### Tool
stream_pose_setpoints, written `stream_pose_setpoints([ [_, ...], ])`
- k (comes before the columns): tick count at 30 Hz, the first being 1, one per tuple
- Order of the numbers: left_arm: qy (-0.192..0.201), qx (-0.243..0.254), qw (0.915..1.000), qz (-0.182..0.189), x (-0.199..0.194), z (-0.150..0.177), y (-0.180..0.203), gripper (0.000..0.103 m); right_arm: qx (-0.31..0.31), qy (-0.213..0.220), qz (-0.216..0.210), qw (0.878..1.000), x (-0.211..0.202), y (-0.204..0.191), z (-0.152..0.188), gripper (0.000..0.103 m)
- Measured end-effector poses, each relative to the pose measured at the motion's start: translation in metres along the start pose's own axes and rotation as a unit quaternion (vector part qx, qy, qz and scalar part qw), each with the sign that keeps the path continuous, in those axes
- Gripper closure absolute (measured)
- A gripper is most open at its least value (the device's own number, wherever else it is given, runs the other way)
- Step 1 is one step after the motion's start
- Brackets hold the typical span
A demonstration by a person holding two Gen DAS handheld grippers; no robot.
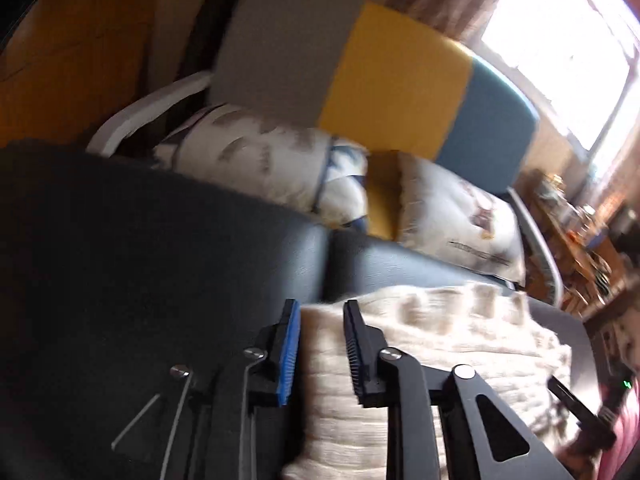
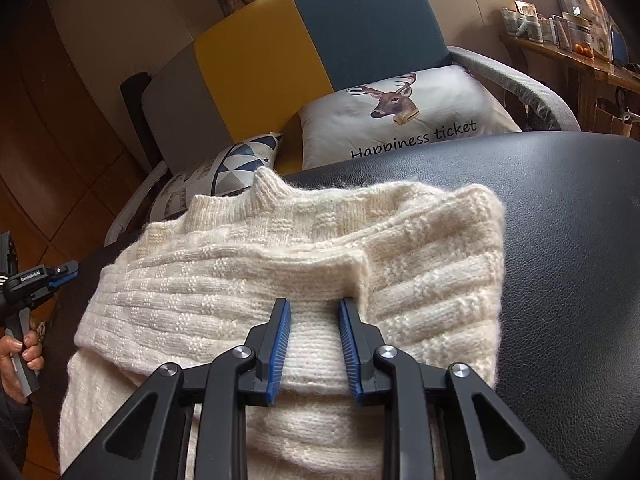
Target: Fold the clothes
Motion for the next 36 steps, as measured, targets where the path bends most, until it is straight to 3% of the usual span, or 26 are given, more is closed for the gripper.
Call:
stream_pose_setpoints([
  [2, 0.007, 0.07, 0.9972, 0.023, -0.001, -0.01, 0.032, 0.068, -0.024, 0.001, -0.003, 1.0, -0.008, -0.01, -0.013, 0.077],
  [4, 0.012, 0.143, 0.9883, 0.053, 0.006, -0.019, 0.067, 0.067, -0.047, -0.001, -0.007, 0.999, -0.014, -0.02, -0.028, 0.077],
  [8, -0.03, 0.266, 0.9572, 0.109, 0.036, -0.014, 0.128, 0.065, -0.073, -0.038, -0.035, 0.996, 0.01, -0.035, -0.066, 0.077],
  [10, -0.036, 0.313, 0.9431, 0.105, 0.05, -0.011, 0.148, 0.065, -0.085, -0.067, -0.036, 0.994, 0.034, -0.037, -0.082, 0.076],
  [11, -0.039, 0.331, 0.9372, 0.102, 0.057, -0.01, 0.156, 0.065, -0.092, -0.077, -0.029, 0.992, 0.045, -0.034, -0.088, 0.076],
  [18, -0.084, 0.351, 0.9273, 0.098, 0.101, -0.007, 0.16, 0.059, -0.146, -0.159, 0.012, 0.976, 0.113, -0.025, -0.089, 0.076],
  [19, -0.09, 0.35, 0.9286, 0.083, 0.107, -0.002, 0.159, 0.059, -0.16, -0.157, 0.023, 0.974, 0.117, -0.025, -0.086, 0.076],
  [21, -0.1, 0.335, 0.9347, 0.066, 0.117, 0.007, 0.157, 0.079, -0.206, -0.144, 0.092, 0.963, 0.118, -0.026, -0.08, 0.077],
  [22, -0.093, 0.313, 0.9432, 0.061, 0.114, 0.009, 0.152, 0.085, -0.224, -0.131, 0.128, 0.957, 0.116, -0.025, -0.078, 0.076],
  [23, -0.085, 0.292, 0.9511, 0.057, 0.112, 0.011, 0.147, 0.088, -0.216, -0.114, 0.138, 0.96, 0.113, -0.02, -0.076, 0.076],
  [25, -0.074, 0.249, 0.9643, 0.052, 0.111, 0.015, 0.14, 0.088, -0.163, -0.083, 0.116, 0.976, 0.107, -0.004, -0.075, 0.073],
  [26, -0.071, 0.23, 0.9693, 0.052, 0.111, 0.016, 0.137, 0.087, -0.154, -0.078, 0.111, 0.979, 0.106, -0.001, -0.076, 0.073],
  [29, -0.079, 0.214, 0.9728, 0.042, 0.112, 0.013, 0.141, 0.084, -0.167, -0.086, 0.123, 0.975, 0.107, -0.007, -0.079, 0.073],
  [32, -0.098, 0.199, 0.9742, 0.043, 0.105, 0.006, 0.141, 0.079, -0.128, -0.094, 0.1, 0.982, 0.097, -0.008, -0.088, 0.073],
  [36, -0.069, 0.143, 0.9857, 0.057, 0.064, -0.002, 0.118, 0.072, -0.073, -0.024, 0.033, 0.996, 0.037, -0.018, -0.085, 0.073],
])
Point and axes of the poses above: each gripper's, at about its wrist camera, not at the fingertips, and x roughly the way its jaws point, y to its right, z to its underside, the point moved 3 cm from there along x, roughly the way its jaws point, and after that the axes turned 10 degrees about -z, right-handed, at the moved point
